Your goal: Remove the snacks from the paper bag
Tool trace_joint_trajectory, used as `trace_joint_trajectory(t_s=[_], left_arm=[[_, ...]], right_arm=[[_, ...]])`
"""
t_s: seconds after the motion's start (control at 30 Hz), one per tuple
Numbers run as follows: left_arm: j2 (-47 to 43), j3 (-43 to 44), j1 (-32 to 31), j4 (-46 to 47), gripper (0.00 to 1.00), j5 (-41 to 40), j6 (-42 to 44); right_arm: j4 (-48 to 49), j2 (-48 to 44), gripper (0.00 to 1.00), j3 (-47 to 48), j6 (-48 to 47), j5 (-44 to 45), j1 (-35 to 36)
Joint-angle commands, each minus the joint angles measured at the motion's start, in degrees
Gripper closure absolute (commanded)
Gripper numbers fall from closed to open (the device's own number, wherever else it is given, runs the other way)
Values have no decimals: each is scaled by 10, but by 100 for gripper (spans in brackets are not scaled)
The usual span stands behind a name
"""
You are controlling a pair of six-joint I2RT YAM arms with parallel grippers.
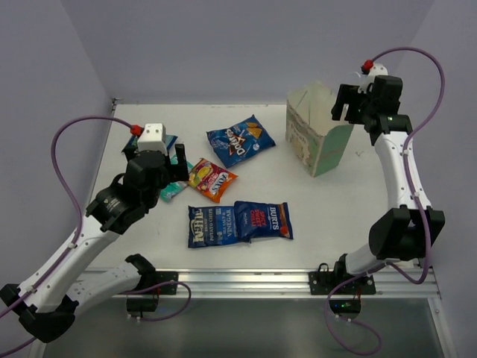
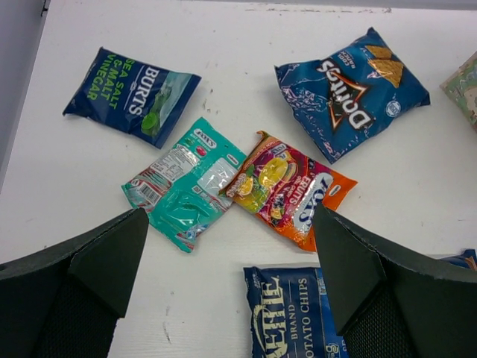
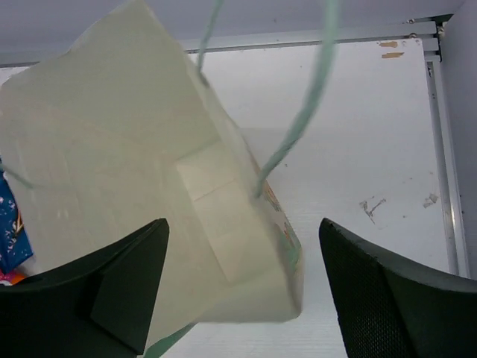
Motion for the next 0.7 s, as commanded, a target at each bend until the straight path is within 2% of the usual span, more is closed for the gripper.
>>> trace_joint_trajectory(t_s=[0.0,0.47,0.67], left_arm=[[-1,29,4,9,0,7,-5],[-4,41,4,-3,0,6,-8],[-4,49,4,-5,0,7,-5]], right_arm=[[-8,-15,15,25,-11,32,-1],[-2,-73,15,-8,-14,39,-1],[-18,-101,15,-14,-21,13,-2]])
